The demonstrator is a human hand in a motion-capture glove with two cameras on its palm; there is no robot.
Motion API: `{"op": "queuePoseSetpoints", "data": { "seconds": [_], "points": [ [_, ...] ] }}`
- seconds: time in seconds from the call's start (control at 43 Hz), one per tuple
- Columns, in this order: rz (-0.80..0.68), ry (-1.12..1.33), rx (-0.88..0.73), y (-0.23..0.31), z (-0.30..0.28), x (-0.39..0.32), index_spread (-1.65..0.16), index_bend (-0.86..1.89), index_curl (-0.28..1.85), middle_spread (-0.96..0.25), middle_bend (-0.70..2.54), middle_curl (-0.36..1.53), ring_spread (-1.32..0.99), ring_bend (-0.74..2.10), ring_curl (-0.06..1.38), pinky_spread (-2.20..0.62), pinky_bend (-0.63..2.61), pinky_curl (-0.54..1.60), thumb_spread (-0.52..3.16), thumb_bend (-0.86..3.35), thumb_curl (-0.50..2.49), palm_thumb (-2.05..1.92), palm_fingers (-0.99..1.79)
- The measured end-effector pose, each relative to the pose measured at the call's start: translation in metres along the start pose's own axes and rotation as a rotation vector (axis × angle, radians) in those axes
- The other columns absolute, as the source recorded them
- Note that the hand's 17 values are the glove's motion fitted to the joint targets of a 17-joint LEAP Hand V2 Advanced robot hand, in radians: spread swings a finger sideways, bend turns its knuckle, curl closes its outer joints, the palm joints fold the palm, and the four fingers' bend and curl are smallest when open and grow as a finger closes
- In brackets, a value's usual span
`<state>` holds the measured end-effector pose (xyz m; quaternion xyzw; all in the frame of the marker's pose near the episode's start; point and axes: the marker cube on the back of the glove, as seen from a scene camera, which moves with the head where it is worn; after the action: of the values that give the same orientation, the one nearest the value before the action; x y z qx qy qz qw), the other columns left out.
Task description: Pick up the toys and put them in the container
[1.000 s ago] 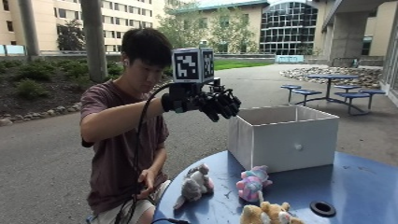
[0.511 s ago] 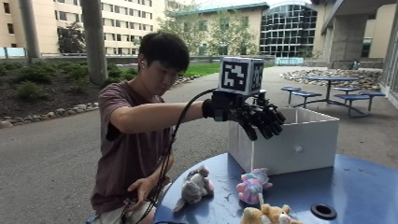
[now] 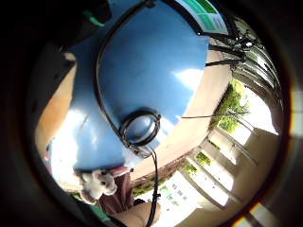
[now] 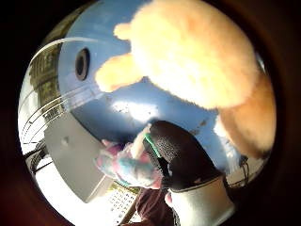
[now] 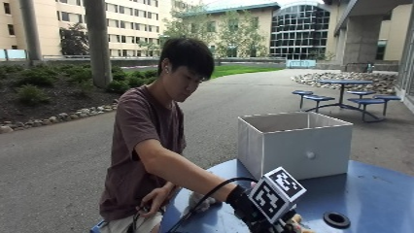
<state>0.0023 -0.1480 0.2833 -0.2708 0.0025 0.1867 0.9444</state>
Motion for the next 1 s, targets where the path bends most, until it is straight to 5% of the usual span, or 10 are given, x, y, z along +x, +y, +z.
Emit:
{"op": "queuePoseSetpoints", "data": {
  "seconds": [0.139,0.349,0.511,0.604,0.651,0.674,0.721,1.0],
  "points": [
    [0.002,-0.086,0.089,-0.004,0.017,0.001,-0.09,0.20,0.14,-0.07,0.64,0.40,-0.23,0.97,0.28,-0.27,1.03,0.32,1.50,0.29,0.36,0.52,0.59],
    [-0.018,-0.091,0.222,-0.002,0.025,-0.004,-0.10,0.53,0.28,-0.10,0.55,0.41,-0.31,1.03,0.33,-0.39,0.91,0.32,1.56,0.40,0.41,0.70,0.90],
    [-0.120,-0.185,0.112,0.000,0.015,-0.004,-0.07,0.85,0.42,-0.13,0.91,0.54,-0.30,1.21,0.42,-0.45,0.76,0.31,1.54,0.44,0.44,0.79,1.56],
    [-0.154,-0.220,0.082,0.005,0.002,-0.003,0.01,0.96,0.47,-0.12,0.99,0.56,-0.22,1.30,0.46,-0.45,0.67,0.30,1.71,0.58,0.46,0.85,1.44],
    [-0.166,-0.232,0.107,0.008,-0.008,-0.003,0.03,1.02,0.49,-0.14,0.76,0.51,-0.20,1.41,0.50,-0.44,0.74,0.32,1.72,0.67,0.50,0.91,1.29],
    [-0.174,-0.243,0.121,0.011,-0.014,-0.003,0.01,0.90,0.46,-0.15,1.09,0.62,-0.24,1.32,0.47,-0.44,0.87,0.37,1.65,0.69,0.55,0.98,1.40],
    [-0.195,-0.266,0.149,0.017,-0.030,-0.004,0.01,0.91,0.50,-0.15,1.16,0.62,-0.25,1.33,0.50,-0.44,0.92,0.38,1.60,0.71,0.59,1.02,1.33],
    [-0.371,-0.308,0.391,0.116,-0.183,-0.042,-0.11,1.18,0.66,-0.19,1.25,0.73,-0.36,1.44,0.59,-0.43,0.95,0.46,1.07,0.33,0.70,0.64,1.04]
  ]
}}
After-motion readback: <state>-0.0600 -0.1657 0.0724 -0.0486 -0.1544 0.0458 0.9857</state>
